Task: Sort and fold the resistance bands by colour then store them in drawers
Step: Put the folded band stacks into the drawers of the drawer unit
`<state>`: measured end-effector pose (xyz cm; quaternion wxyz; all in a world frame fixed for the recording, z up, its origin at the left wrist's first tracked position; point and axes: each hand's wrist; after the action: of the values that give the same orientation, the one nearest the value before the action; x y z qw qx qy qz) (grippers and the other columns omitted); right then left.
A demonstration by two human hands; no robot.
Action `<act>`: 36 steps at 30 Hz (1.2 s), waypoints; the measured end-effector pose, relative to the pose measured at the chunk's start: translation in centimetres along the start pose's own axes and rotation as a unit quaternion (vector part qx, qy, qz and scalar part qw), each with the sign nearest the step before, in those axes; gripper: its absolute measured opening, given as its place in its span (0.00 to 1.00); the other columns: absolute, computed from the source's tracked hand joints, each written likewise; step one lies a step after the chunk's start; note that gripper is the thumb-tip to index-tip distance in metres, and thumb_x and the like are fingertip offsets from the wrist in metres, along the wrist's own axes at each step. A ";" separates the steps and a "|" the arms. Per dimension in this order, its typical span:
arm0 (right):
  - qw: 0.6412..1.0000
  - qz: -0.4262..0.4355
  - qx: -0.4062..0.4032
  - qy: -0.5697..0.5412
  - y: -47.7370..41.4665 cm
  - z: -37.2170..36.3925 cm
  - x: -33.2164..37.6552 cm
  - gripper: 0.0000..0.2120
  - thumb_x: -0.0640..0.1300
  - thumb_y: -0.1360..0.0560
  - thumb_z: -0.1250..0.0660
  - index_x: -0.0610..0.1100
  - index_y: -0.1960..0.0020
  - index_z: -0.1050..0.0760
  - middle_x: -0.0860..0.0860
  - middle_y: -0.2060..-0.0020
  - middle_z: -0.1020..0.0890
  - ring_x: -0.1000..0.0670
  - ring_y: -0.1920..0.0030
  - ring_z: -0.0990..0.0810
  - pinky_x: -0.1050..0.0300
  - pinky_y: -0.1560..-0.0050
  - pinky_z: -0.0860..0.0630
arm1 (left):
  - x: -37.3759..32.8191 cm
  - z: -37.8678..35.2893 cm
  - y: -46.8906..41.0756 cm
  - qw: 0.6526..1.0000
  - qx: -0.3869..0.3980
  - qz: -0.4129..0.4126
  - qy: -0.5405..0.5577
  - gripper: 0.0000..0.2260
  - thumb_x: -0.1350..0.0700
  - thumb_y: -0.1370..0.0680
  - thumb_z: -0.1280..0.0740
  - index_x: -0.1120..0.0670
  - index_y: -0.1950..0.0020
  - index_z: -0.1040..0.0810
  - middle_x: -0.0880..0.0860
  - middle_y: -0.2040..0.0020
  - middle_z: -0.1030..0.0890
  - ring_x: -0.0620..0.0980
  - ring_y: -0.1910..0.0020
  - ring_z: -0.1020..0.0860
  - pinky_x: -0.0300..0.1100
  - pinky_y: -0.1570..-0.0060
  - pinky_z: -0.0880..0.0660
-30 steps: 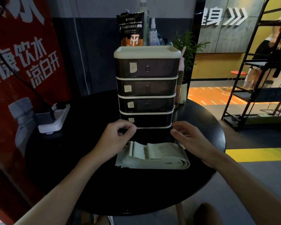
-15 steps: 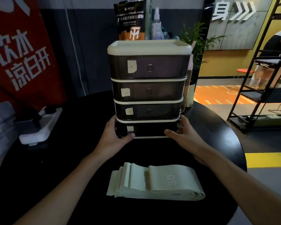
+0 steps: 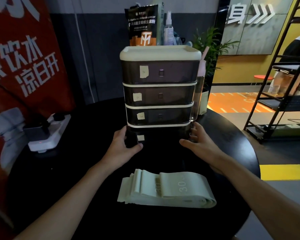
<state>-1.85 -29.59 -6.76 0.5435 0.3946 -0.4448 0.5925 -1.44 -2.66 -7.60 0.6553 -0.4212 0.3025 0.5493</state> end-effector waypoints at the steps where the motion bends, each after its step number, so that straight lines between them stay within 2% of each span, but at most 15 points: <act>1: 1.000 -0.002 -0.001 -0.001 0.5 0.0 0.0 0.42 0.42 0.25 0.28 0.52 0.21 0.49 0.53 0.33 0.28 0.55 0.39 0.24 0.64 0.47 0.26 | 0.0 0.1 0.4 1.000 0.003 -0.002 -0.001 0.28 0.55 0.26 0.26 0.43 0.29 0.30 0.50 0.33 0.32 0.45 0.35 0.29 0.48 0.30 0.30; 4: 1.000 -0.007 -0.001 -0.007 2.2 0.1 0.2 0.40 0.41 0.25 0.28 0.51 0.21 0.48 0.52 0.33 0.27 0.54 0.38 0.24 0.59 0.44 0.24 | -0.3 0.5 1.9 1.000 0.010 -0.011 -0.004 0.23 0.56 0.25 0.26 0.39 0.35 0.29 0.50 0.34 0.30 0.43 0.37 0.28 0.46 0.31 0.30; 7: 1.000 -0.011 -0.003 -0.012 3.9 0.1 0.4 0.37 0.39 0.24 0.29 0.50 0.23 0.45 0.52 0.36 0.25 0.56 0.42 0.23 0.62 0.48 0.24 | -0.7 1.0 3.3 1.000 0.018 -0.005 -0.004 0.21 0.55 0.25 0.27 0.36 0.39 0.30 0.49 0.35 0.28 0.44 0.36 0.27 0.48 0.31 0.29; 11: 1.000 -0.016 0.002 -0.009 5.8 0.2 0.5 0.37 0.41 0.24 0.29 0.52 0.22 0.46 0.51 0.34 0.26 0.53 0.39 0.23 0.55 0.41 0.23 | -0.8 1.6 4.9 1.000 0.023 0.008 -0.018 0.22 0.53 0.25 0.27 0.42 0.33 0.27 0.48 0.35 0.27 0.44 0.36 0.27 0.51 0.32 0.28; 14: 1.000 -0.014 0.001 -0.020 7.1 0.2 0.7 0.36 0.41 0.23 0.30 0.51 0.22 0.46 0.52 0.36 0.25 0.53 0.39 0.23 0.56 0.43 0.23 | -1.1 1.8 5.9 0.999 0.024 0.014 -0.026 0.23 0.53 0.24 0.28 0.45 0.31 0.28 0.49 0.35 0.26 0.46 0.35 0.27 0.52 0.32 0.29; 16: 1.000 -0.009 -0.001 -0.022 7.8 0.1 1.1 0.35 0.41 0.23 0.31 0.50 0.22 0.45 0.56 0.40 0.24 0.54 0.40 0.23 0.57 0.45 0.24 | -1.3 1.9 6.5 0.999 0.026 0.021 -0.032 0.27 0.53 0.23 0.29 0.48 0.25 0.33 0.49 0.32 0.28 0.47 0.34 0.28 0.50 0.31 0.30; 19: 1.000 -0.004 -0.002 -0.027 8.7 0.0 1.7 0.31 0.40 0.22 0.32 0.49 0.24 0.43 0.60 0.46 0.24 0.58 0.45 0.22 0.65 0.54 0.24 | -1.7 2.1 6.9 0.998 0.023 0.034 -0.042 0.33 0.53 0.22 0.30 0.53 0.20 0.41 0.49 0.30 0.31 0.48 0.31 0.30 0.47 0.31 0.31; 21: 1.000 0.000 -0.006 -0.013 9.3 0.1 2.0 0.30 0.41 0.22 0.32 0.50 0.25 0.42 0.59 0.45 0.25 0.59 0.46 0.23 0.67 0.57 0.25 | -1.9 2.1 7.5 0.999 0.011 0.035 -0.040 0.29 0.53 0.20 0.32 0.53 0.22 0.39 0.50 0.30 0.30 0.47 0.33 0.30 0.42 0.34 0.30; 24: 0.998 0.025 -0.028 0.045 10.5 0.2 2.0 0.22 0.45 0.23 0.31 0.49 0.31 0.32 0.54 0.44 0.23 0.56 0.44 0.22 0.65 0.52 0.26 | -2.5 2.1 9.2 0.999 -0.008 0.036 -0.005 0.20 0.49 0.18 0.37 0.52 0.27 0.31 0.51 0.36 0.26 0.45 0.38 0.27 0.35 0.43 0.31; 26: 0.996 0.046 0.001 0.075 11.4 0.0 2.2 0.14 0.45 0.23 0.32 0.48 0.37 0.24 0.53 0.48 0.19 0.55 0.46 0.21 0.66 0.51 0.26 | -3.0 2.0 10.4 0.998 0.019 0.044 0.040 0.15 0.47 0.17 0.40 0.50 0.32 0.26 0.50 0.38 0.24 0.46 0.38 0.25 0.37 0.41 0.31; 28: 0.991 0.056 0.057 0.103 12.3 -0.6 2.5 0.07 0.46 0.22 0.33 0.49 0.45 0.19 0.52 0.53 0.17 0.57 0.51 0.20 0.69 0.55 0.26 | -3.6 1.7 11.4 0.994 0.058 0.043 0.085 0.14 0.48 0.17 0.41 0.50 0.36 0.24 0.51 0.41 0.21 0.47 0.40 0.23 0.38 0.41 0.29; 30: 0.989 0.065 0.068 0.117 12.6 -1.2 2.7 0.06 0.46 0.22 0.32 0.48 0.48 0.18 0.52 0.56 0.17 0.59 0.57 0.21 0.69 0.58 0.27 | -4.0 1.4 12.1 0.989 0.105 0.039 0.098 0.16 0.45 0.19 0.40 0.50 0.36 0.23 0.52 0.43 0.20 0.49 0.43 0.21 0.40 0.45 0.26; 32: 0.988 0.071 0.051 0.127 12.4 -1.8 3.0 0.05 0.46 0.23 0.31 0.48 0.49 0.18 0.53 0.57 0.17 0.61 0.59 0.22 0.71 0.60 0.28 | -4.1 1.1 12.3 0.988 0.139 0.026 0.062 0.23 0.38 0.24 0.40 0.49 0.34 0.24 0.54 0.45 0.21 0.51 0.45 0.21 0.44 0.47 0.26; 36: 0.984 0.073 0.043 0.155 11.7 -3.3 2.9 0.02 0.47 0.24 0.29 0.50 0.53 0.18 0.56 0.63 0.19 0.64 0.64 0.22 0.70 0.65 0.28 | -4.4 1.0 12.5 0.986 0.145 0.032 0.072 0.30 0.30 0.31 0.38 0.47 0.35 0.24 0.52 0.42 0.21 0.51 0.43 0.21 0.48 0.41 0.26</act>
<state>-13.76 -25.75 -6.10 0.5438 0.2872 -0.3571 0.7031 -14.61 -3.28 -6.12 0.6680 -0.3501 0.4388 0.4885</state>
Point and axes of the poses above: each hand's wrist, its own y-axis away from the middle knuckle, its own z-axis out of the back of the hand, x = y × z
